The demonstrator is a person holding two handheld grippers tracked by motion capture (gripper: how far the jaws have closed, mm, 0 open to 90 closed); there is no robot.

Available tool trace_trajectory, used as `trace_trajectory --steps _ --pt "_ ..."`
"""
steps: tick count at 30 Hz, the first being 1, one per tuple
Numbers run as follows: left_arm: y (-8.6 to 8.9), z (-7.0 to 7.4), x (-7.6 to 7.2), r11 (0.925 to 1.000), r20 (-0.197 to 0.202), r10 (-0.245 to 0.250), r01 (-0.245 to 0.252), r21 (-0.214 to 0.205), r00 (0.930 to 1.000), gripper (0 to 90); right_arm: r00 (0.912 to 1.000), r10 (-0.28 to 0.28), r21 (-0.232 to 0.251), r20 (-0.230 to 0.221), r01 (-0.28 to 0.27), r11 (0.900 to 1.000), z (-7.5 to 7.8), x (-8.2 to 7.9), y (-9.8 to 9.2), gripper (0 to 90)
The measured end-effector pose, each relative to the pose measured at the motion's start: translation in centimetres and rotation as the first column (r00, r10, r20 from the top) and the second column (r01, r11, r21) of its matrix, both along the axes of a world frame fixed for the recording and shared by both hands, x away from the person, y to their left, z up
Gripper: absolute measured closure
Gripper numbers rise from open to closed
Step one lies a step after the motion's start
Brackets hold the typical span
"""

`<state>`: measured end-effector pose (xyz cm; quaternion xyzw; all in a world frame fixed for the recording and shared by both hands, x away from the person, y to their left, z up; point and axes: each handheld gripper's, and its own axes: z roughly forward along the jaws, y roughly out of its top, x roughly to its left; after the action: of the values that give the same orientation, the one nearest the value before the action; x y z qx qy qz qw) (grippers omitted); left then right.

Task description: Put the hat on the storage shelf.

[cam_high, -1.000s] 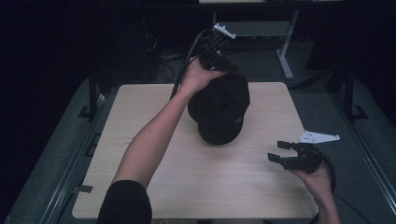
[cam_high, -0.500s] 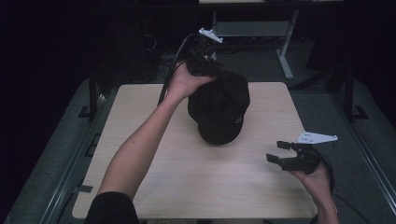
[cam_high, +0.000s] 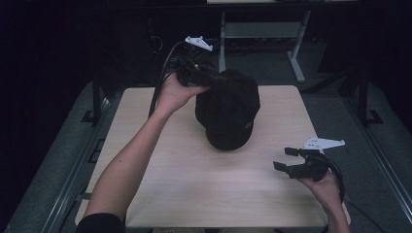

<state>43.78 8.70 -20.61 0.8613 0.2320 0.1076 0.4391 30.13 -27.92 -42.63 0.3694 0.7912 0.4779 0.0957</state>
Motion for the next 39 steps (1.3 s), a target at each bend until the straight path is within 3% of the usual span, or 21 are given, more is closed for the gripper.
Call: trace_trajectory --steps 13,28,39 --pt "3.0 -1.3 -1.1 0.9994 -0.007 0.032 -0.032 -0.015 0.9995 47.4 1.0000 0.009 -0.030 -0.001 -0.009 0.9995 -0.1 -0.1 0.8 17.2" --pt "5.6 -4.2 -2.3 0.9977 -0.035 0.062 -0.063 -0.026 0.9975 44.7 0.9999 0.016 -0.043 -0.003 -0.016 0.9989 -0.2 0.0 1.1 17.1" --pt "7.9 -5.4 -4.2 0.9958 -0.033 0.085 -0.086 -0.032 0.9959 44.2 0.9999 0.008 -0.043 0.008 -0.008 0.9990 0.0 -0.2 1.1 17.0"
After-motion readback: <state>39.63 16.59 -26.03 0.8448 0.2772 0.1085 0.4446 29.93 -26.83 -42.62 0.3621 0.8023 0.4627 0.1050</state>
